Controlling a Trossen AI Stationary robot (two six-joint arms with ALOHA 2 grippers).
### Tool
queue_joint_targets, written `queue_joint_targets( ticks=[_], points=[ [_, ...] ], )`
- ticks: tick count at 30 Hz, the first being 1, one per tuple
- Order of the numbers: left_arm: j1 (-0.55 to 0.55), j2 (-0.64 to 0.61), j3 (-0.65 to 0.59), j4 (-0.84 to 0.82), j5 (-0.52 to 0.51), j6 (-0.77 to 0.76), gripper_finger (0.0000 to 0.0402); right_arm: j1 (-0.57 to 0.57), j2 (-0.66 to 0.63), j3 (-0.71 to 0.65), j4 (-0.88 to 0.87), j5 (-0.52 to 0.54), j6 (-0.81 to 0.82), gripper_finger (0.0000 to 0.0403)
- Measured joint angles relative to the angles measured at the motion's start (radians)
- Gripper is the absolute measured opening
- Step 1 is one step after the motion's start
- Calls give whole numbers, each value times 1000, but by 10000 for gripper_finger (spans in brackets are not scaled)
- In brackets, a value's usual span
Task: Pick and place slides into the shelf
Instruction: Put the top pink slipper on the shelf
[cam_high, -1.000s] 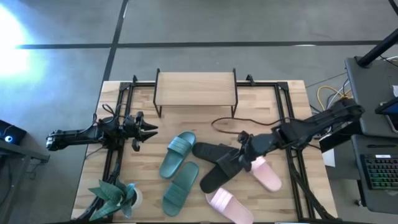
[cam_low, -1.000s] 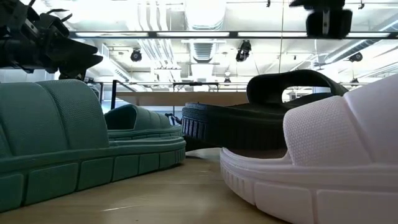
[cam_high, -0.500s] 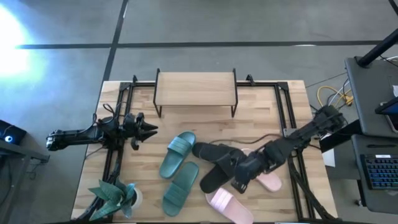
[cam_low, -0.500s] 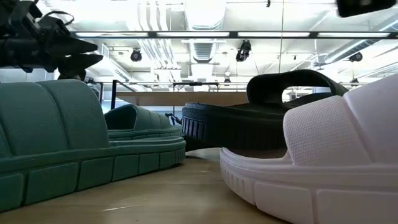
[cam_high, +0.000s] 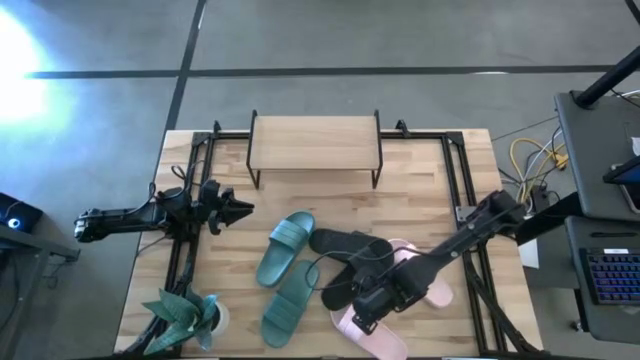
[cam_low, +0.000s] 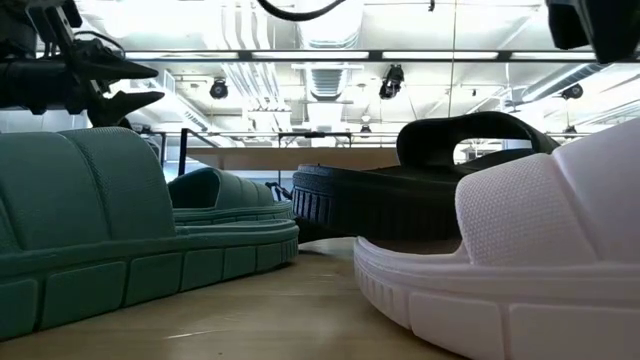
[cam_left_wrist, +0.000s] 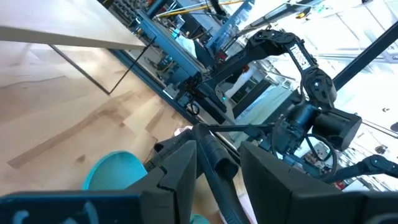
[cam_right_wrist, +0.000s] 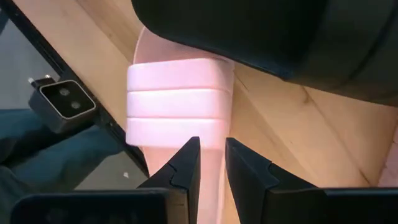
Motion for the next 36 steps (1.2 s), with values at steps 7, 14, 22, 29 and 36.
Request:
queue_joint_targets(
  ticks=[7,14,22,29,36],
  points=[
    [0,-2,0,7,-21,0,111,-6,10,18,62,-15,83,68],
    [0,0,0,28,-23,0,111,-7,11,22,5,28,22,70],
    [-1,0,0,29,21,0,111,-7,12,57,-20,33,-125,124],
    [-1,0,0,26,57,0,111,-7,12,61,-86,82,-213,185],
    [-1,0,0,21,67,-3,111,-5,8,59,-345,97,-11,185]
  ],
)
